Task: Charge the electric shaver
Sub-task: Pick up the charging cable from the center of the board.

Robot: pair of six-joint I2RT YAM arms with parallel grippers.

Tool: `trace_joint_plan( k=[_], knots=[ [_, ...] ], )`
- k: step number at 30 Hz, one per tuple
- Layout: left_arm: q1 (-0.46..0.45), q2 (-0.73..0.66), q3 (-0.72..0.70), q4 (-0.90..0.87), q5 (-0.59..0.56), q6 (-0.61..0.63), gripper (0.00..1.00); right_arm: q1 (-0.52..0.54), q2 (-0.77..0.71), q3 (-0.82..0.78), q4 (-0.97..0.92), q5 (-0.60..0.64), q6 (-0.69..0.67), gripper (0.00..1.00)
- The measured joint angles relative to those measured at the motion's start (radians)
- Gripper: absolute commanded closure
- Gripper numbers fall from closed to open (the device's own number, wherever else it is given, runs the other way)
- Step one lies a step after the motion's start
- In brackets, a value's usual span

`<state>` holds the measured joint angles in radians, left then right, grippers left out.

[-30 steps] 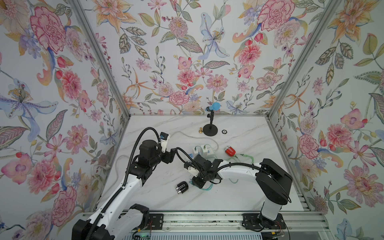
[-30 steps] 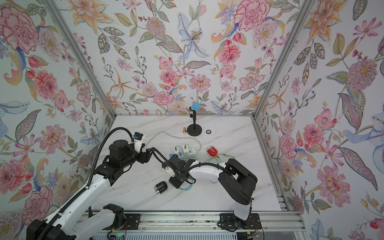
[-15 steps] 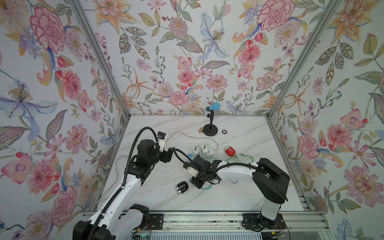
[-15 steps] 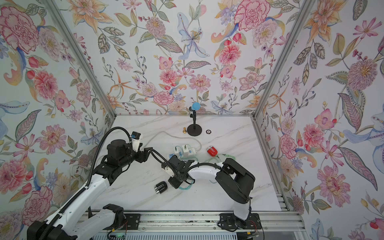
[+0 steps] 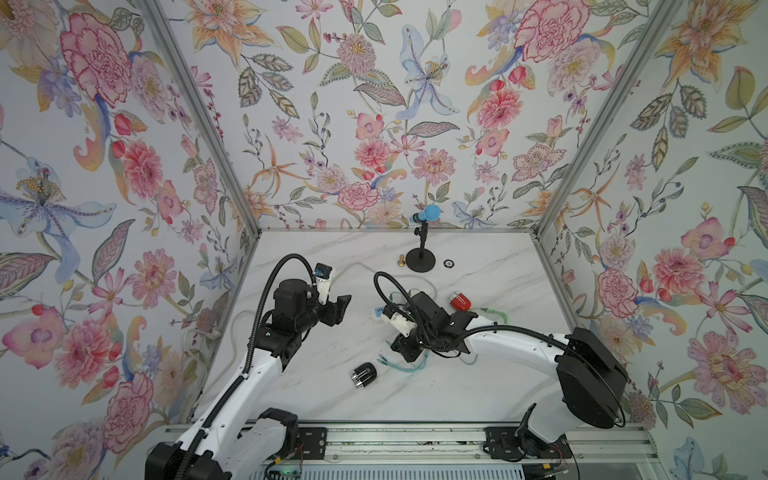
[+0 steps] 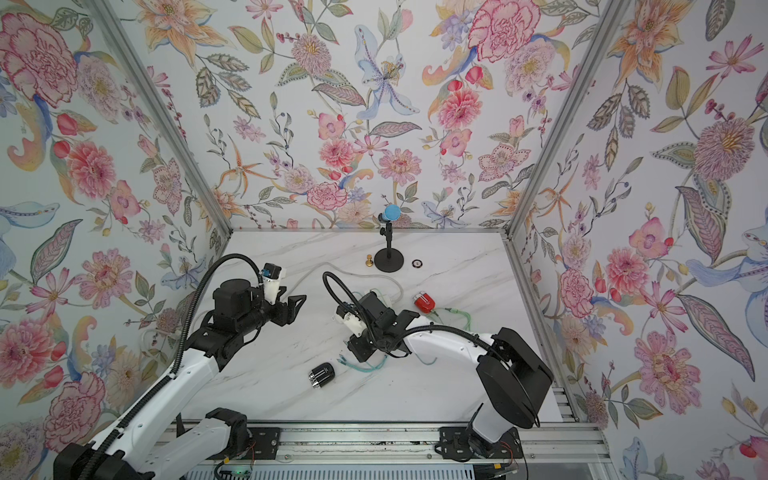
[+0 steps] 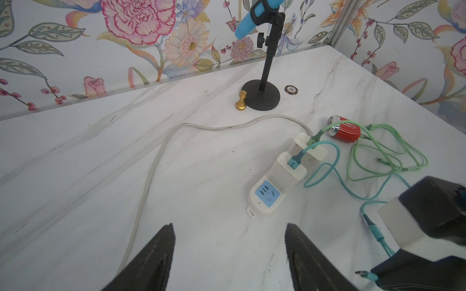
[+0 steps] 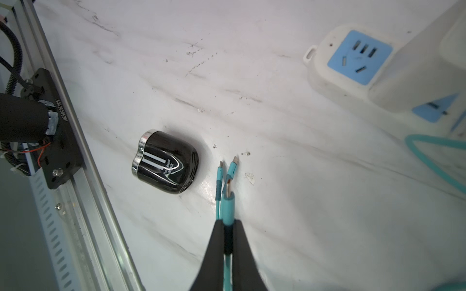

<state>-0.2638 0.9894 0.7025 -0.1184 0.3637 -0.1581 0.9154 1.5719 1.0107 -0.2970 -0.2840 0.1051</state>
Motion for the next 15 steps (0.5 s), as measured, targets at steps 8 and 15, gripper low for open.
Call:
trace_joint_plan(
  k=[8,15],
  knots=[
    [-0.024,0.028,0.000,0.005,0.170,-0.014,0.31,-0.031,-0.072,-0.025,0.018,-0.103,0.000,0.99],
    [-0.118,0.090,0.000,0.007,0.298,-0.006,0.32,-0.050,-0.124,-0.026,0.025,-0.142,0.000,0.99]
  ],
)
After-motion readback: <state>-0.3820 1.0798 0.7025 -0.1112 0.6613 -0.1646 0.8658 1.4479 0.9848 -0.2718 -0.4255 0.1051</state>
